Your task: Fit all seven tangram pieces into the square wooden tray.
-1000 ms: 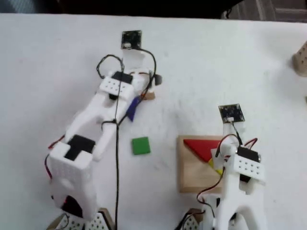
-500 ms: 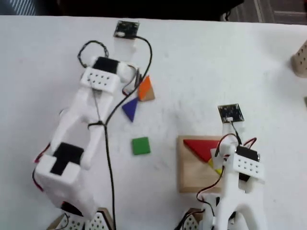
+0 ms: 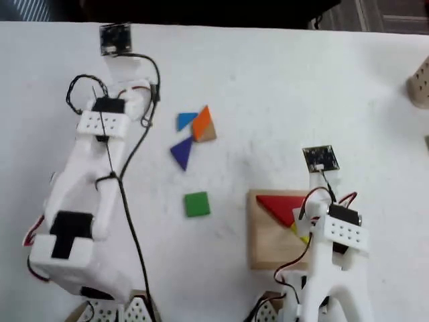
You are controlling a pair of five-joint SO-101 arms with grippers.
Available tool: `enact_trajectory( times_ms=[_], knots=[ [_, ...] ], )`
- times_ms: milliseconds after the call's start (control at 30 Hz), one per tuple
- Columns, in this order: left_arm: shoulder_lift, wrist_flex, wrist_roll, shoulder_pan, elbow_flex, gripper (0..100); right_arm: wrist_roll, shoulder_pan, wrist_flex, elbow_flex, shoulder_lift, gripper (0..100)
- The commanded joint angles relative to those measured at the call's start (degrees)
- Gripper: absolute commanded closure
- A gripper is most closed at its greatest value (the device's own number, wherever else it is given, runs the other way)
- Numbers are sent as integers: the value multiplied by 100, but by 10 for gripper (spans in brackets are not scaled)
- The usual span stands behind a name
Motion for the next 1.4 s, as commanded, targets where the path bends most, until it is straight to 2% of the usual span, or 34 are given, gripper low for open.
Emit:
enact_trajectory(
  times_ms=[0,100,233,367,533,633,800,933,1133,1267,1367],
  knots=[
    [804,273,-316,57,-1196,989,62,-75,-31,53,-136,981],
    [1490,738,-1055,321,-1855,967,62,-75,-31,53,-136,981],
    [2141,747,-2084,787,-2101,976,62,-66,-31,53,-136,981],
    [2273,747,-2505,1156,-2057,976,62,-75,-31,53,-136,981],
    [2123,712,-2479,1490,-2084,976,246,-84,-31,62,-136,981],
    [2132,62,-2207,1692,-1934,977,299,-84,-31,62,-136,981],
    [2510,-1547,-1011,1851,-1363,977,334,-84,-31,70,-136,981],
    [2879,-1987,-826,1780,-1310,977,334,-84,-22,70,-136,981],
    [2985,-1829,-862,1771,-1319,977,343,-84,-22,70,-136,981],
    [2941,-1143,-862,1771,-1398,977,343,-84,-22,70,-136,981],
    [2932,-281,-862,1684,-1758,977,343,-84,-22,70,-136,981]
  ],
)
